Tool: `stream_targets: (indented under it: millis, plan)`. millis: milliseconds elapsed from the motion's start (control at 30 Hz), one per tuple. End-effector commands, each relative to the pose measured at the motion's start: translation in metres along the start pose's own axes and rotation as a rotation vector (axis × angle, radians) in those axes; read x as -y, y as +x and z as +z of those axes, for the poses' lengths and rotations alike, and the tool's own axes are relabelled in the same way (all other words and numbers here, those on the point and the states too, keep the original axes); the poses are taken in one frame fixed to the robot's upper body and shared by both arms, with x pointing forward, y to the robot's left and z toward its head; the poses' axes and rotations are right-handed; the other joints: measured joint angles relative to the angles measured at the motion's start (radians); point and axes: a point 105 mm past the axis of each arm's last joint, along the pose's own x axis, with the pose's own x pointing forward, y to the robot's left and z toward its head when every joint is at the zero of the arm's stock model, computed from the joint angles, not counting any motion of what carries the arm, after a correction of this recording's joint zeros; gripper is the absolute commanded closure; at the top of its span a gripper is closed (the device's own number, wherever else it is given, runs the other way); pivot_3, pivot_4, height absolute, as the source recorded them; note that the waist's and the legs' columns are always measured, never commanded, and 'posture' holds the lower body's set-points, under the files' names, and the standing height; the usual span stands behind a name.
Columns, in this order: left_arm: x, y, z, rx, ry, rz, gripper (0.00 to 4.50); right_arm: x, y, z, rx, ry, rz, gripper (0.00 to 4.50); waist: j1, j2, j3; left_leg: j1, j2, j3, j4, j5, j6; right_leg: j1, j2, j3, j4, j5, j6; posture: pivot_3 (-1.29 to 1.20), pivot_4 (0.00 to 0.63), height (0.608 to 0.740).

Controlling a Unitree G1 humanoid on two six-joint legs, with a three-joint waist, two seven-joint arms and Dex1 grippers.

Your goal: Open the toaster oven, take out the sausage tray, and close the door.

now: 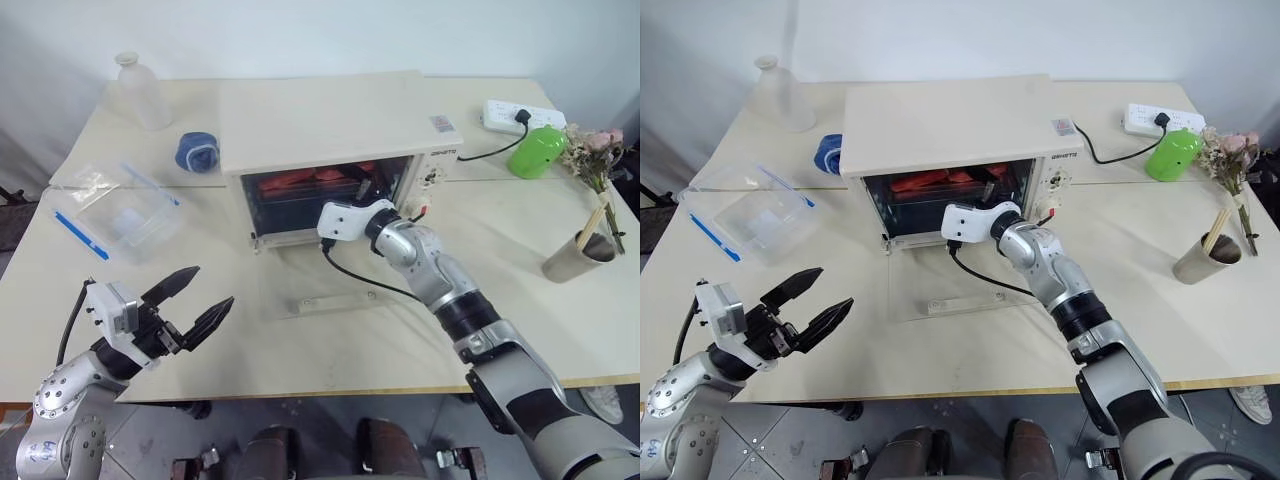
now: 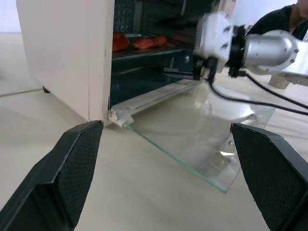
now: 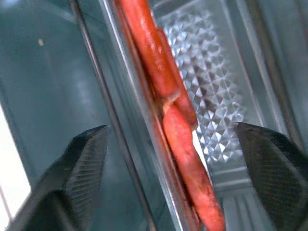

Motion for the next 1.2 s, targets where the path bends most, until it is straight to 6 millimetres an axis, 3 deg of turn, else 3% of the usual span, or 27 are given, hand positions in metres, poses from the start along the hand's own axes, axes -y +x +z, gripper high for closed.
stream_targets:
  millis: [33,167,300,467,633,867,1200]
  plan:
    - [0.006,0.005,0.011,0.033,0.023,-0.02,0.0,0.011,0.005,0.01,0.039,-0.035,-0.042,1.89,0.0,0.0,0.0,0.0,0.0,0.0,0.0,0.0,0.0,0.0,0.0,0.0,0.0,0.0,0.0,0.0,0.15,0.74]
    - [0.006,0.008,0.012,0.033,0.025,-0.023,0.0,0.011,0.005,0.012,0.051,-0.036,-0.049,3.36,-0.001,0.0,0.0,0.0,0.0,0.001,0.0,0.0,0.0,-0.001,0.0,0.001,0.0,0.0,0.0,0.0,0.15,0.74]
    - [0.004,0.028,0.011,0.036,0.022,-0.084,0.0,0.012,0.004,0.014,0.061,-0.042,-0.051,4.46,0.006,-0.002,-0.001,0.0,0.0,0.001,0.0,0.0,0.0,-0.001,0.0,0.0,0.001,0.0,0.0,0.0,0.15,0.74]
    - [-0.002,0.066,0.021,0.084,0.036,-0.174,0.0,0.019,0.001,0.025,0.114,-0.071,-0.077,4.48,0.003,-0.002,-0.001,0.0,0.0,0.001,0.001,0.0,-0.001,-0.001,0.001,0.0,0.001,0.0,0.0,0.0,0.15,0.74]
    - [-0.016,0.087,0.035,0.145,0.054,-0.184,0.0,0.025,0.0,0.036,0.157,-0.072,-0.086,4.48,-0.008,-0.003,-0.001,-0.001,0.001,0.001,-0.002,0.0,-0.002,-0.003,0.002,-0.001,0.001,0.0,0.0,0.0,0.15,0.74]
    - [-0.029,0.095,0.042,0.159,0.068,-0.182,0.0,0.02,-0.01,0.043,0.2,-0.086,-0.032,4.48,-0.015,-0.003,-0.001,-0.003,0.001,-0.001,-0.003,0.0,-0.002,-0.003,0.002,-0.003,0.0,0.0,0.0,0.0,0.15,0.74]
    - [-0.038,0.096,0.039,0.141,0.001,-0.16,0.0,0.003,-0.077,0.042,0.209,-0.08,0.038,4.48,0.001,-0.003,-0.001,-0.003,0.002,0.001,0.0,0.001,-0.002,-0.003,0.002,-0.002,0.0,0.0,0.0,0.0,0.15,0.74]
